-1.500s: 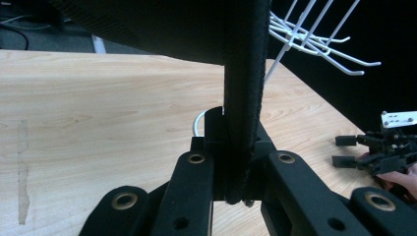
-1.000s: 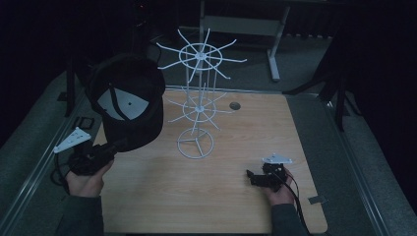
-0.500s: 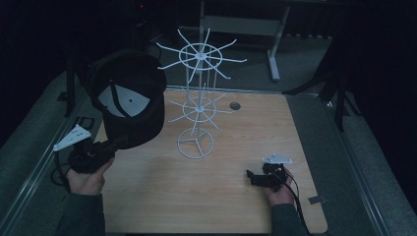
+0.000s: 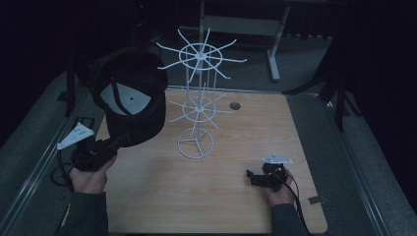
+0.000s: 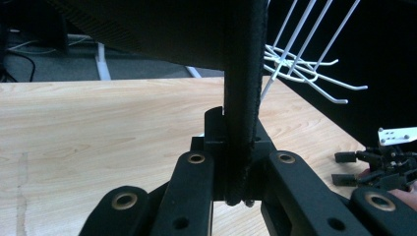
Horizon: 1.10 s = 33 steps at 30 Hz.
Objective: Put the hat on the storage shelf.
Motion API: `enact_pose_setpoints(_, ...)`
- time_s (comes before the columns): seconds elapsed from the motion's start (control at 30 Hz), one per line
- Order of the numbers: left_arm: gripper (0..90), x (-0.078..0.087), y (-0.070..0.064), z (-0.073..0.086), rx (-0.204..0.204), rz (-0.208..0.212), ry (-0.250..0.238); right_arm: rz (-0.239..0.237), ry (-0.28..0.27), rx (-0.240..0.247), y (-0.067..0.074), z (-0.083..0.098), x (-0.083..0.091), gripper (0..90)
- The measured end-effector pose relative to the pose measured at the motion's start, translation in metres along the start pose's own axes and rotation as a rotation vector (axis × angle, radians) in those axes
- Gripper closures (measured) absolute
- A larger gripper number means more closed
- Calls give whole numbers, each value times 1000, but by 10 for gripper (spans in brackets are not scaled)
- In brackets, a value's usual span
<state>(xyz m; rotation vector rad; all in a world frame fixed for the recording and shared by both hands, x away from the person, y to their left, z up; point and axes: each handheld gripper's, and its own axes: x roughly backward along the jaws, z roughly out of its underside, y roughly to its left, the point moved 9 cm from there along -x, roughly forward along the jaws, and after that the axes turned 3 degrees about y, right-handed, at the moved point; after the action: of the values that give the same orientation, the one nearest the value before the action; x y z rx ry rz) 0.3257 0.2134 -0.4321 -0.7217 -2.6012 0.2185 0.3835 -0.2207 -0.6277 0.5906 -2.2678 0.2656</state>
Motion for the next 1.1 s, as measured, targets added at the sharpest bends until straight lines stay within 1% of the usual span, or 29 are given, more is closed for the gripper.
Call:
enact_pose_setpoints(0.23, 859, -4, -2, -3, -6, -6, -5, 0, 0, 0, 0, 0, 0, 139)
enact_pose_setpoints(0.73, 859, -9, -5, -7, -1, -16, -23, 0, 0, 1, 0, 0, 0, 139)
enact_pose_setpoints(1.1, 860, -12, -7, -12, 3, -14, -35, 0, 0, 1, 0, 0, 0, 139)
